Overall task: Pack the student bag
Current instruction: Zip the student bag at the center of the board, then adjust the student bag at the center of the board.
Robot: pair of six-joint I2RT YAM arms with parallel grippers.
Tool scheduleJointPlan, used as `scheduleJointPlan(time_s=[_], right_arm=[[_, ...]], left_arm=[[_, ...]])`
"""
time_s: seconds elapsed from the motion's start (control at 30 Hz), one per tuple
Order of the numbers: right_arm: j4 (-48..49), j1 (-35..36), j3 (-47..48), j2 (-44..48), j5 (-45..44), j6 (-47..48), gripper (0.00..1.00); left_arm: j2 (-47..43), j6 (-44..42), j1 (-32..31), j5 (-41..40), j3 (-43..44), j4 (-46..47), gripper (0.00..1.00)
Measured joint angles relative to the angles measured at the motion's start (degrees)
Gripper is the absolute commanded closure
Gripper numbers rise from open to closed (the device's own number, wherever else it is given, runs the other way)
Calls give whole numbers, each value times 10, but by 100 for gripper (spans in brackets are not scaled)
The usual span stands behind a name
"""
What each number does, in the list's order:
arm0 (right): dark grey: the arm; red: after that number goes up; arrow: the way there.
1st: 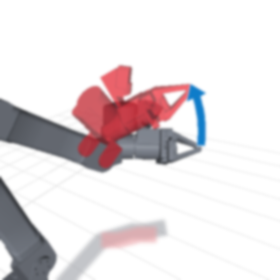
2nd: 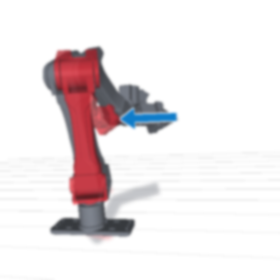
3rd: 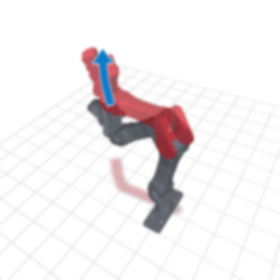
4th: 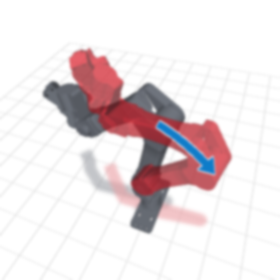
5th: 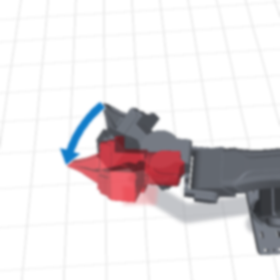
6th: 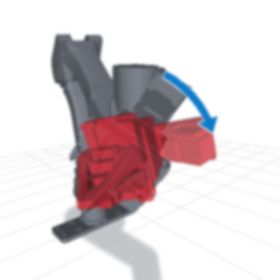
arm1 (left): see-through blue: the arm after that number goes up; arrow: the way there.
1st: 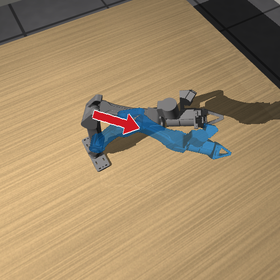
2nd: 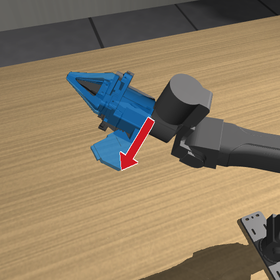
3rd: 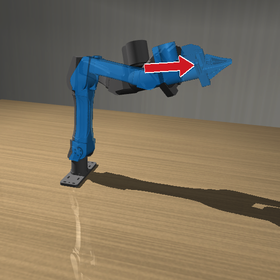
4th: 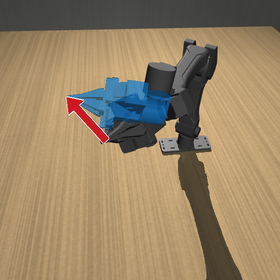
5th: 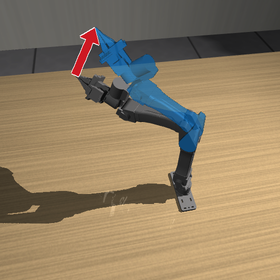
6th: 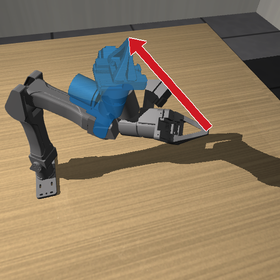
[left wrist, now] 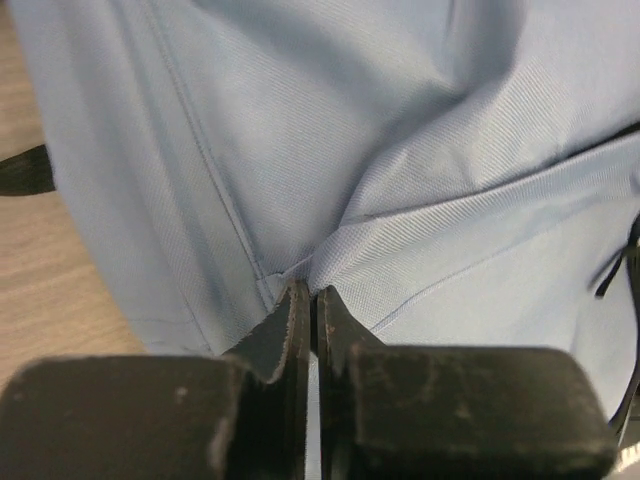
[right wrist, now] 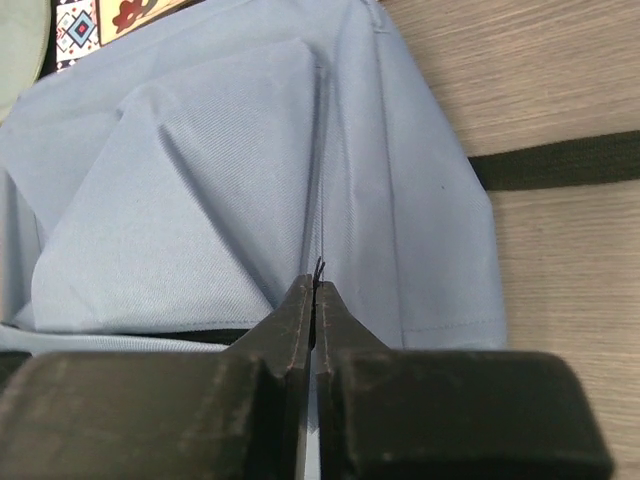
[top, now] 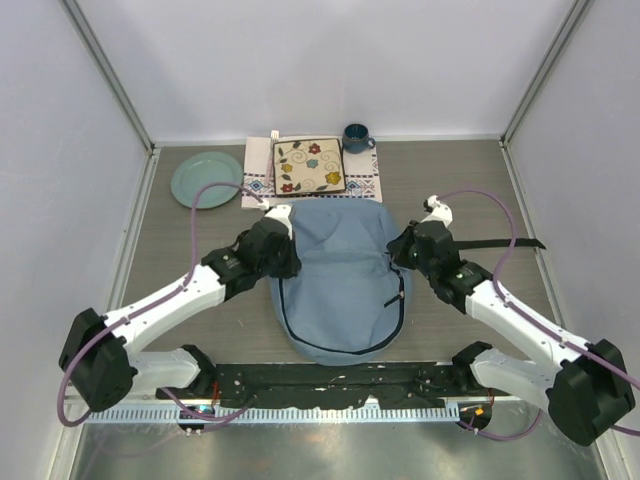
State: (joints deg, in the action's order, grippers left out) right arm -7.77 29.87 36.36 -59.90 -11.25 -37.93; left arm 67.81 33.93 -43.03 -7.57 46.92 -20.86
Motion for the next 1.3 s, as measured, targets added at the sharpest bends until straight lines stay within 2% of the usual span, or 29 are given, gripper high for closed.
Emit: scheduleJointPlan(time_s=[0.03, 0.07, 0.1, 0.13, 0.17, 0.2, 0.23, 0.27, 0.3, 0.37, 0.53, 0.67, 0.73, 0.8, 0.97, 1.03, 1.17, 1.3], right_arm=[[0, -1, -6, 9, -1, 0, 79], [-2, -3, -13, 19, -3, 2, 65], [-6, -5, -15, 26, -8, 1, 58], [-14, -10, -15, 31, -14, 5, 48], [-21, -15, -12, 33, -19, 9, 38], [-35, -20, -5, 33, -24, 16, 36], [-53, -24, 6, 30, -30, 22, 30], [-74, -29, 21, 27, -39, 28, 22], [-93, -32, 35, 26, -49, 32, 20], [-110, -38, 52, 36, -68, 39, 15], [-136, -49, 52, 138, -100, 38, 15], [-151, -52, 52, 151, -79, 11, 14], [-149, -52, 39, 129, -50, -15, 14], [-127, -52, -15, 122, -13, -46, 14], [-105, -52, -174, 173, 60, -120, 14], [-98, -52, -177, 167, 71, -131, 14], [-68, -52, -160, 96, 96, -133, 14], [-33, -54, -136, 0, 127, -118, 14]], left_arm=[[11, -1, 3, 0, 12, -3, 76], [26, -2, 7, -1, 34, -14, 69], [41, -3, 10, -5, 57, -29, 60], [56, -3, 13, -12, 82, -45, 41], [66, -3, 17, -21, 104, -59, 32], [70, -2, 20, -31, 120, -68, 25], [67, 2, 22, -42, 128, -75, 12], [56, 5, 23, -55, 128, -79, 7], [39, 7, 24, -66, 121, -86, 2], [-16, 22, 26, -89, 85, -96, 0], [-198, 66, 31, -125, -11, -132, 0], [-274, 95, 38, -144, -49, -151, 0], [-274, 105, 45, -143, -63, -158, 0], [-252, 112, 50, -126, -82, -158, 0], [-164, 137, 53, -47, -129, -111, 0], [-146, 143, 53, -26, -143, -85, 0], [-118, 153, 57, 20, -159, -29, 0], [-91, 162, 57, 67, -168, 27, 7]])
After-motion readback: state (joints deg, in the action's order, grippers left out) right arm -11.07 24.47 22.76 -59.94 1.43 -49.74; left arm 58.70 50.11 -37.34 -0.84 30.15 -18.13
